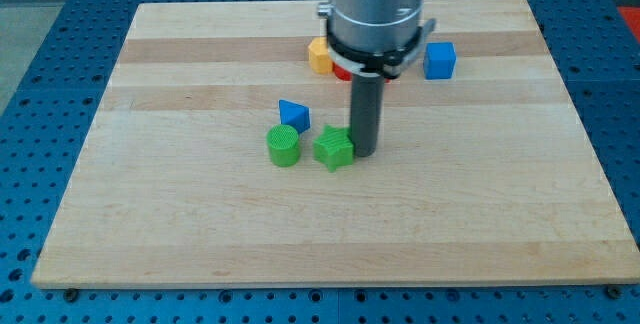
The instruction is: Move your arm to the top of the blue cube
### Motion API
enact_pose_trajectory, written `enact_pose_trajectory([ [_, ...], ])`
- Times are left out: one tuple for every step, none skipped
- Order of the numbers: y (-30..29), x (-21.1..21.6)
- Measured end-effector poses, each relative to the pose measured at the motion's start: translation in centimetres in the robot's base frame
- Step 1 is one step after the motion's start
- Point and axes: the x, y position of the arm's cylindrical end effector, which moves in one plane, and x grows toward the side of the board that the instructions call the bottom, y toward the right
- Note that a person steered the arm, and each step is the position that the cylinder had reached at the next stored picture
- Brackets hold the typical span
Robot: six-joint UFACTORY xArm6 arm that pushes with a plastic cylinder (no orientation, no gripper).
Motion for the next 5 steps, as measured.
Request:
enact_pose_trajectory([
  [-2.3, 0.2],
  [0.4, 0.2],
  [5.7, -1.1],
  [10.7, -3.6],
  [15.3, -6.1],
])
